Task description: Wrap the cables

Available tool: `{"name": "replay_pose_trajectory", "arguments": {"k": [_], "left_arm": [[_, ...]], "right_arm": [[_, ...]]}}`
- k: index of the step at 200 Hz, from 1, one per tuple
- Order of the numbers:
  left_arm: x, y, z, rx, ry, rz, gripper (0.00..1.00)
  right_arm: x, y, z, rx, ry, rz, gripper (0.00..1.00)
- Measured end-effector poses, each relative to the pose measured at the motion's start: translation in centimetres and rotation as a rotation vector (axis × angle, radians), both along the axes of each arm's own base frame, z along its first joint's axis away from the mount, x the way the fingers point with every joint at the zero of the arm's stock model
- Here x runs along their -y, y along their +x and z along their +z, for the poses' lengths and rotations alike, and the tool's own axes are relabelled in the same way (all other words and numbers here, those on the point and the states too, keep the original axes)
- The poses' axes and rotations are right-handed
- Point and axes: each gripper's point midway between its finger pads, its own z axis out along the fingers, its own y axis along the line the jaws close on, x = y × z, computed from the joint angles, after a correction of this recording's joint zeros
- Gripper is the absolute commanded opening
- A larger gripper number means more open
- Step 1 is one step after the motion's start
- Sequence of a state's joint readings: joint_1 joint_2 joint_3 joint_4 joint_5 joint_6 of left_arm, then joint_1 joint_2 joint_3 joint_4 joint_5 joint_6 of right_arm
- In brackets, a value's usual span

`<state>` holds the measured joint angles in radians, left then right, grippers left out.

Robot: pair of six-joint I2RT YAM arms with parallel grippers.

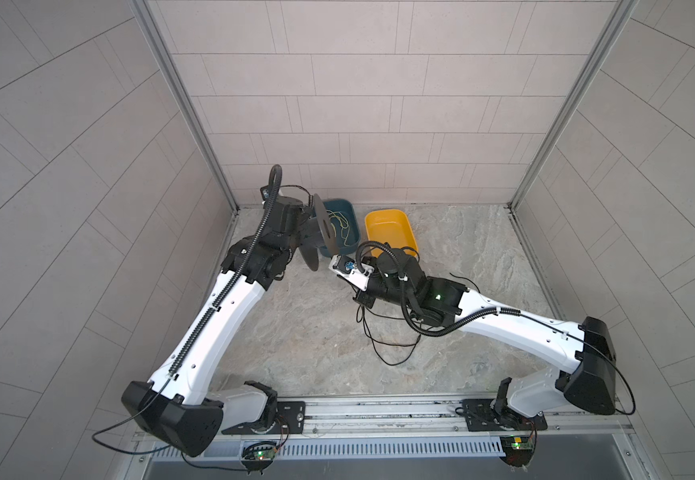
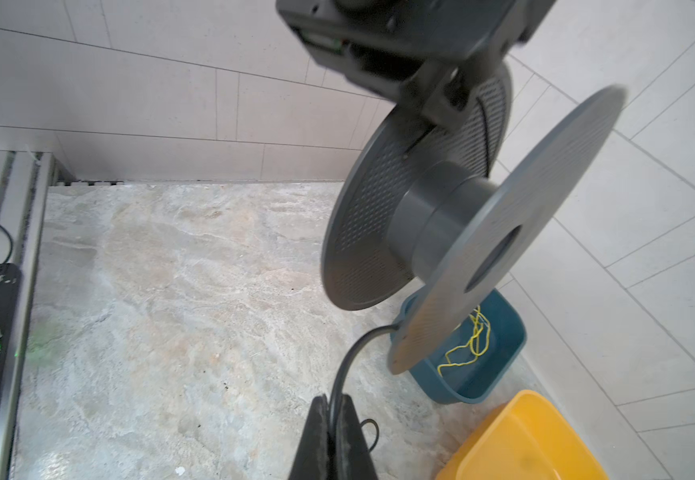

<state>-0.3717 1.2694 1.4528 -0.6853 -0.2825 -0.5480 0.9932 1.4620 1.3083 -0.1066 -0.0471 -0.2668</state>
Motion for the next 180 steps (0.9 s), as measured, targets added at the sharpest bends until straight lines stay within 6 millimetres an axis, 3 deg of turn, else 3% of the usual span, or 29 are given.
{"name": "replay_pose_trajectory", "arguments": {"k": [51, 180], "left_arm": [[1.3, -0.3, -0.7, -0.076, 0.066, -0.090, 0.00], [3.7, -2.4, -0.9, -0.129, 0.108, -0.278, 0.00]], "right_arm": [[0.5, 2.0, 4.7, 0.078, 0.029, -0.104, 0.00], [1.1, 7.8, 6.3, 0.108, 0.014, -0.339, 0.05]]}}
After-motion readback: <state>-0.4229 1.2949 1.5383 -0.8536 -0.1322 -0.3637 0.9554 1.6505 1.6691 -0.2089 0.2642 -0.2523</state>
